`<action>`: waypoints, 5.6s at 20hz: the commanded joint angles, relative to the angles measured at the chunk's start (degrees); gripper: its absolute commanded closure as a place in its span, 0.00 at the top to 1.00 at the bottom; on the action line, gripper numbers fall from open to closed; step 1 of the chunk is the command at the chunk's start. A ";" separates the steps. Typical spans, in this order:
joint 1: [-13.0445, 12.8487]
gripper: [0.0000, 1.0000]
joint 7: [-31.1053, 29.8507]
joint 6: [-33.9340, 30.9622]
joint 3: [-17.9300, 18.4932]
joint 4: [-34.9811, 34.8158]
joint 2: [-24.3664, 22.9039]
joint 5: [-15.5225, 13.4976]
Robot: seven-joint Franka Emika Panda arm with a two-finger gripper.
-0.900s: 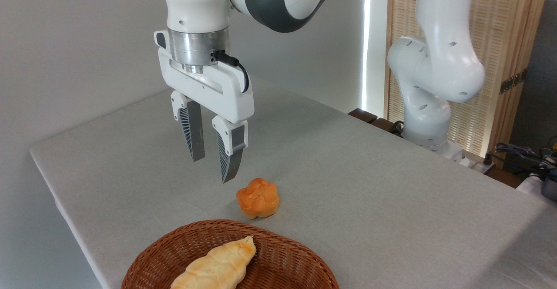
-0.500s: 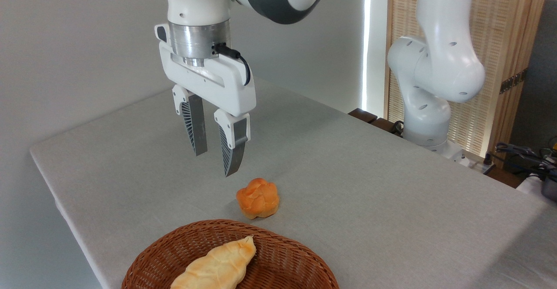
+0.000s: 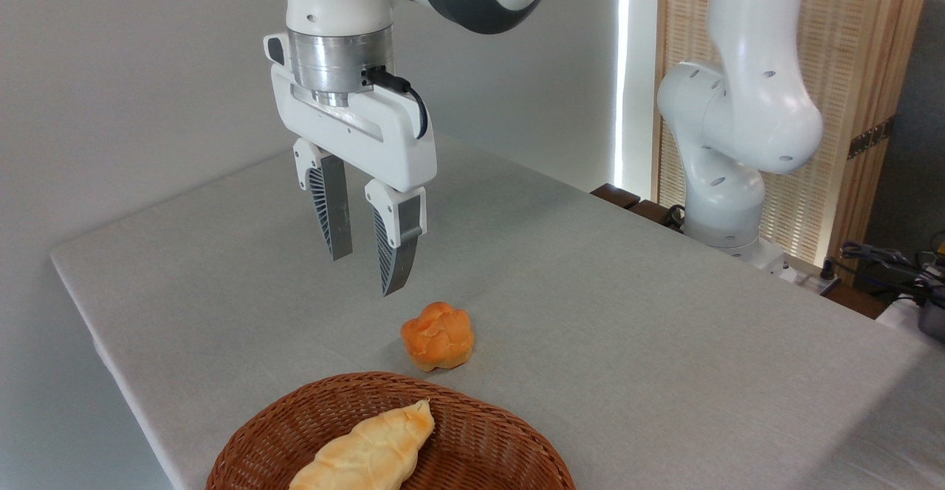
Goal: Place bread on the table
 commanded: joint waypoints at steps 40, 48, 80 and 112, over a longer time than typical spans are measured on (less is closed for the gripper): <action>0.68 1.00 5.65 17.39 7.74 0.42 9.76 -0.58; 0.68 1.00 12.98 18.88 10.11 0.42 12.49 -0.58; 0.50 0.35 13.06 19.33 9.24 0.24 16.71 -1.02; -0.64 0.36 12.36 1.94 7.57 0.86 2.12 -1.20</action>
